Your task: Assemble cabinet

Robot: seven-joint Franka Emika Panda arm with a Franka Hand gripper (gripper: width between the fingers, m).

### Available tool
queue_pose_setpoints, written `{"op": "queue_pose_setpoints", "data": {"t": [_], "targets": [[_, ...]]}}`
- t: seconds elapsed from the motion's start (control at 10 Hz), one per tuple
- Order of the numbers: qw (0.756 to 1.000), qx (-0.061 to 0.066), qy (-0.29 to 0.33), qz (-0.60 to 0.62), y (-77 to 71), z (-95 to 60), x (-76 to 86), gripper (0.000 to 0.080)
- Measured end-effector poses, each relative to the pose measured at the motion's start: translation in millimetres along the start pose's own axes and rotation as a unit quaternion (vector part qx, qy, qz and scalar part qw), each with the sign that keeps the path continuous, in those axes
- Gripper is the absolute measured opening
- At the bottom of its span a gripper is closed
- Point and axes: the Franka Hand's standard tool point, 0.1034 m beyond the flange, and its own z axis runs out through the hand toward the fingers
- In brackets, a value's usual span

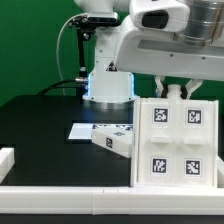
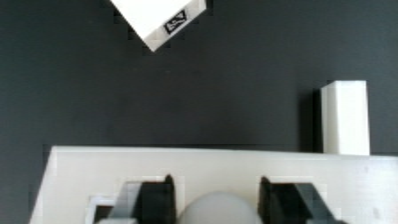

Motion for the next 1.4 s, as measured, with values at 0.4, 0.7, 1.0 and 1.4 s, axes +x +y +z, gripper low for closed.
{"op": "queue_pose_setpoints", "data": {"t": [0.4,0.7,1.0,1.4], "targets": [[0.999,0.001,0.048,-0.009,-11.3,-9.4,16.2,0.0219],[0.997,0.004,0.08,-0.016,-14.8,-14.4,28.9,0.0219],[0.992,0.003,0.121,-0.041,-13.1,-15.9,36.9,0.0219],[0.992,-0.002,0.121,-0.044,-12.3,-15.5,37.2,0.0219]]}}
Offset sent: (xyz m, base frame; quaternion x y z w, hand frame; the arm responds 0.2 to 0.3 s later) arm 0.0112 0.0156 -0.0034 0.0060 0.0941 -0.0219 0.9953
